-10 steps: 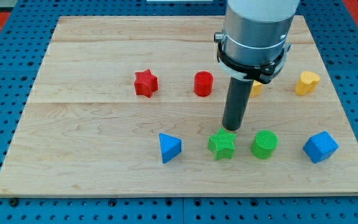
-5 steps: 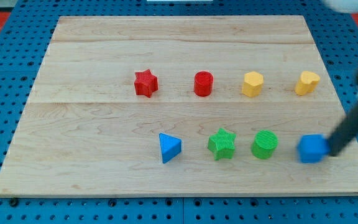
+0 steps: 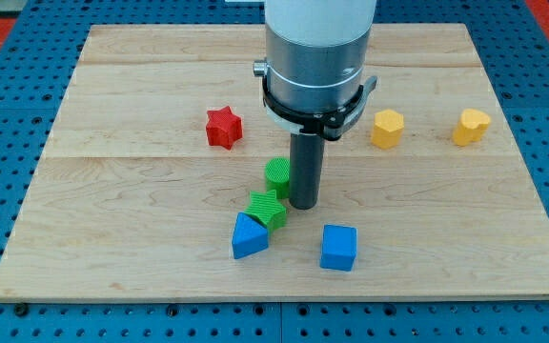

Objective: Separate green blocks from blue blocks

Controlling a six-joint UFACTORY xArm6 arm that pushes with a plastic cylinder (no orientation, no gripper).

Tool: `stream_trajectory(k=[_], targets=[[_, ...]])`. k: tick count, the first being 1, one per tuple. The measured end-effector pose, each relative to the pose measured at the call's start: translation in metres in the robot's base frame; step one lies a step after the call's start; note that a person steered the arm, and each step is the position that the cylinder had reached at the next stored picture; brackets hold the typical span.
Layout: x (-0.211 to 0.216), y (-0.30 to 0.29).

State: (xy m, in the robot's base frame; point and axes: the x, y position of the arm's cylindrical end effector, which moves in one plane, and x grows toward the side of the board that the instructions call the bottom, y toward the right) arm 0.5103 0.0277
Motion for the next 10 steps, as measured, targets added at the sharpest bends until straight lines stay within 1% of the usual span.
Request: stream_trajectory(k=[3, 4, 5, 6, 7, 8, 9, 10], targets=[[0.0, 0.008], [-0.006, 0.03], [-0.024, -0.018], [-0.041, -0.086], [-0.022, -0.064], [-0.05, -0.04], [-0.029, 0.022], [0.021, 0.005]])
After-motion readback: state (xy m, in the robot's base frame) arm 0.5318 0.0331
